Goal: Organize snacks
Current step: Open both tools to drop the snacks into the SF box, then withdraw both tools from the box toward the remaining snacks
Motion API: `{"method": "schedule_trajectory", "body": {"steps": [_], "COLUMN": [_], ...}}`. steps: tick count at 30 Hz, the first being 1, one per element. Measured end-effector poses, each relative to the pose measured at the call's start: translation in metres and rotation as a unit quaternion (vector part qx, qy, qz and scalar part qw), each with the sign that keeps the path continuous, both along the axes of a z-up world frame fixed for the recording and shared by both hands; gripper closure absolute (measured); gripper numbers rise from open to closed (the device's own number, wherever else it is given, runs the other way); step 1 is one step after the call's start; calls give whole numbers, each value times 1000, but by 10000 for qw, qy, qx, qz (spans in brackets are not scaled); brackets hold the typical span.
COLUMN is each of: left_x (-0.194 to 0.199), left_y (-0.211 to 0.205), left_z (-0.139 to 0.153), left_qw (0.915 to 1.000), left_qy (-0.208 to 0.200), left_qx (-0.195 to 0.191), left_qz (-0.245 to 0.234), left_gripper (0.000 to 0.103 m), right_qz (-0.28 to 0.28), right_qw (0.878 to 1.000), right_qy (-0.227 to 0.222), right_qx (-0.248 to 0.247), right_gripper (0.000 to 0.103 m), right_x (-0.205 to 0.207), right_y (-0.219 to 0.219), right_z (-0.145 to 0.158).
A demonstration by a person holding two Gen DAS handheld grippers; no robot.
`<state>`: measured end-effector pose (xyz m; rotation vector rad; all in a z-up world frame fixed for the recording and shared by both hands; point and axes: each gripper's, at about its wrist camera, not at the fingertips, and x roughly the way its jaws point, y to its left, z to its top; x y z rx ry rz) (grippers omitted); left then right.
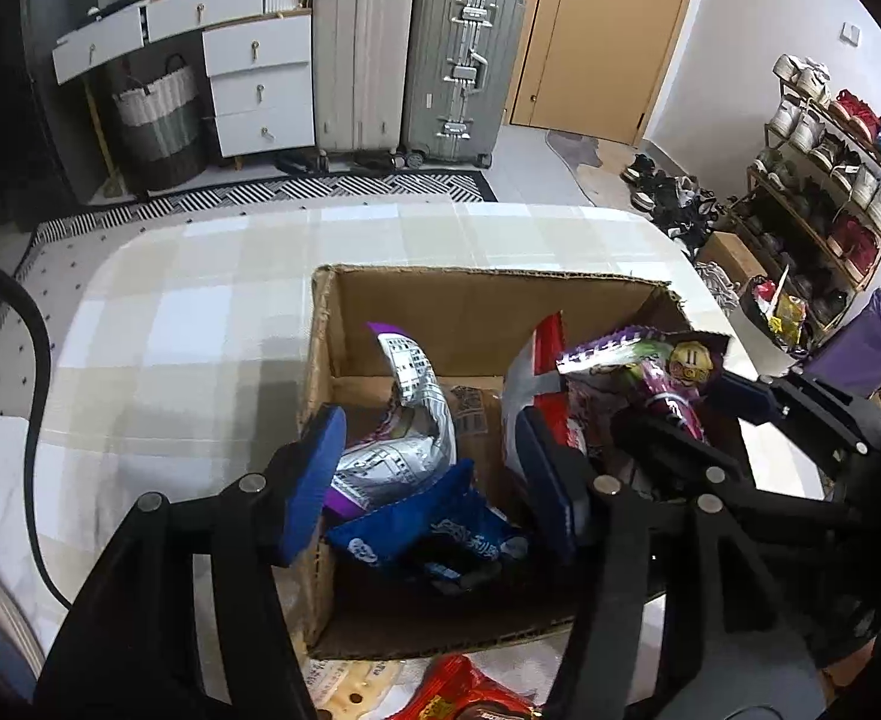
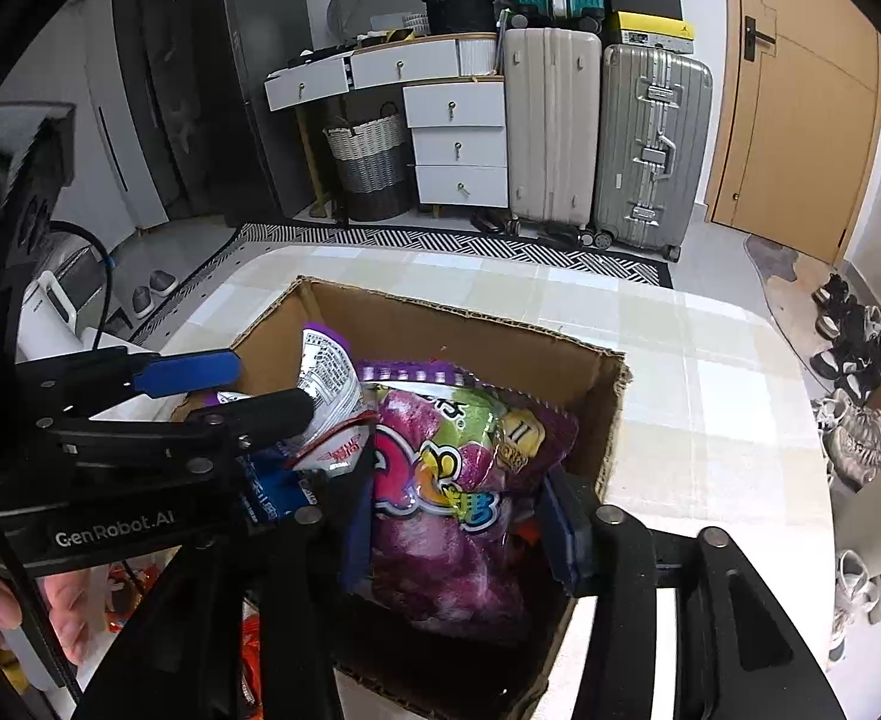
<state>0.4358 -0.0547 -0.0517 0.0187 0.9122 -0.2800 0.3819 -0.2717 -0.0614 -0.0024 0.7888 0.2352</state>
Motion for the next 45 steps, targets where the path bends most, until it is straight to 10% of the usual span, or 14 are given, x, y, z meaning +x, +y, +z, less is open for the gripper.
{"method": "schedule_trajectory", "body": {"steps": [22,33,45], "left_x": [-37,-53,-98], "left_y": [27,20,41], "left_z": [42,66,100], "left_qw": [9982,9977,9963], "left_qy": [-463,-639,-762], "left_qx": [-195,40,-284], "left_qz": [316,214,274], "left_gripper": [1,1,1], "right_qz": [43,-148,-172], "right_qw": [9986,9970,9965], "right_qy": [-490,-740,-814], "right_qx": [179,-172,44], "right_gripper": [29,7,7], "right_x": [-34,-48,-85], "right_y": [-3,0,-11], "right_z": [34,50,77]}}
